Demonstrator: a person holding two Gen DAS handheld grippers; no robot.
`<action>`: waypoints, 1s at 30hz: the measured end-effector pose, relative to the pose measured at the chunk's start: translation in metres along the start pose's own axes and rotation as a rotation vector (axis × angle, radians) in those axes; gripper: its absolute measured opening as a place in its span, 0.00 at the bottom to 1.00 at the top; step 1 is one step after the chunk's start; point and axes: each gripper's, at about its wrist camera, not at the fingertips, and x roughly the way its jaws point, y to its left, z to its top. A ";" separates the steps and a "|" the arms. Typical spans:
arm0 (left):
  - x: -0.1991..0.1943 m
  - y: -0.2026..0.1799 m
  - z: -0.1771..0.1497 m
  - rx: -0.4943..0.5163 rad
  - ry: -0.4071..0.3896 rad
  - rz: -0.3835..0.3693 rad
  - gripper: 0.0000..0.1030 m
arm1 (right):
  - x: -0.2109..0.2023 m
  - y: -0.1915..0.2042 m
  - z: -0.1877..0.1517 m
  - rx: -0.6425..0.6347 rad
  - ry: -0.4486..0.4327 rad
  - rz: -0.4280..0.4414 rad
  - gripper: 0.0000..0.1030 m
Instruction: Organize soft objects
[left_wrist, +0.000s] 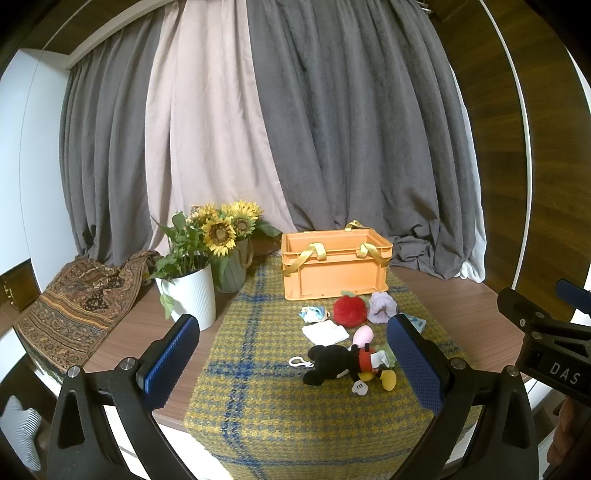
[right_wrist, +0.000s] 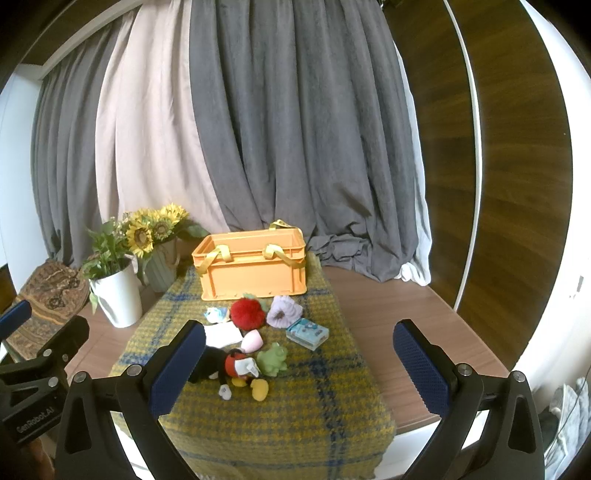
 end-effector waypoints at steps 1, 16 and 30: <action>-0.001 0.000 -0.001 -0.001 -0.001 0.003 1.00 | 0.000 0.000 0.001 0.000 0.000 0.000 1.00; 0.001 0.000 -0.004 -0.001 -0.002 0.001 1.00 | 0.000 0.001 -0.002 -0.001 -0.003 -0.001 1.00; 0.012 0.002 -0.016 -0.005 0.038 -0.041 1.00 | 0.010 0.007 -0.002 0.004 0.017 0.006 1.00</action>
